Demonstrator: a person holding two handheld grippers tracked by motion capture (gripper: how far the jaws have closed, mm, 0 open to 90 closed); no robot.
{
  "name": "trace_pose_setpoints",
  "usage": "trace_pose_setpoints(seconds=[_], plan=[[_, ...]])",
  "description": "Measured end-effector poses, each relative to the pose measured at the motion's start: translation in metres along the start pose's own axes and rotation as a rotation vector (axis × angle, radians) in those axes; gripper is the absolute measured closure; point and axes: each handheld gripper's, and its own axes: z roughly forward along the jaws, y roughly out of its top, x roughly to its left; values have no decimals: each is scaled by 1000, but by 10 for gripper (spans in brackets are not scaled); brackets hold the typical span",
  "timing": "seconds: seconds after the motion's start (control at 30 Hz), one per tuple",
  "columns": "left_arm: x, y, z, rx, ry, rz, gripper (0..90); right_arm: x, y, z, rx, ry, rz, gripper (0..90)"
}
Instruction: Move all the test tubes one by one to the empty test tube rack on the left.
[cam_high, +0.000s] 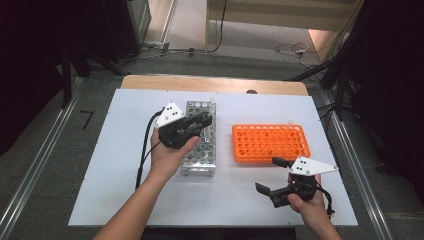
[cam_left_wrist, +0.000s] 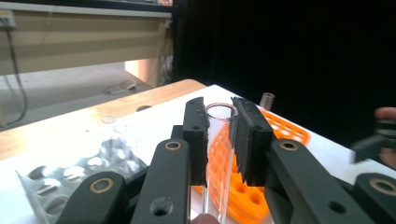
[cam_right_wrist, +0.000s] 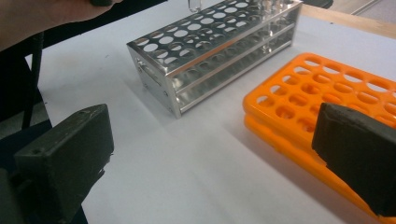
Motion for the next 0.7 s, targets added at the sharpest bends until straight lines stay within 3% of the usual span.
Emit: trace_pose_setpoints(seconds=[0.2,0.37,0.6,0.7], plan=[[12,1,19,0,44,8,755,-12,-12,-8,22,-7,38,0],[21,1,33,-9,64,-9,756,-21,-17,-11,21,-23,54,0],[27,-3,49,-11,109,30,756,-22,-17,-11,19,-19,55,0],[30,-5,54,-10,116,29,756,-22,-18,-11,22,-21,58,0]])
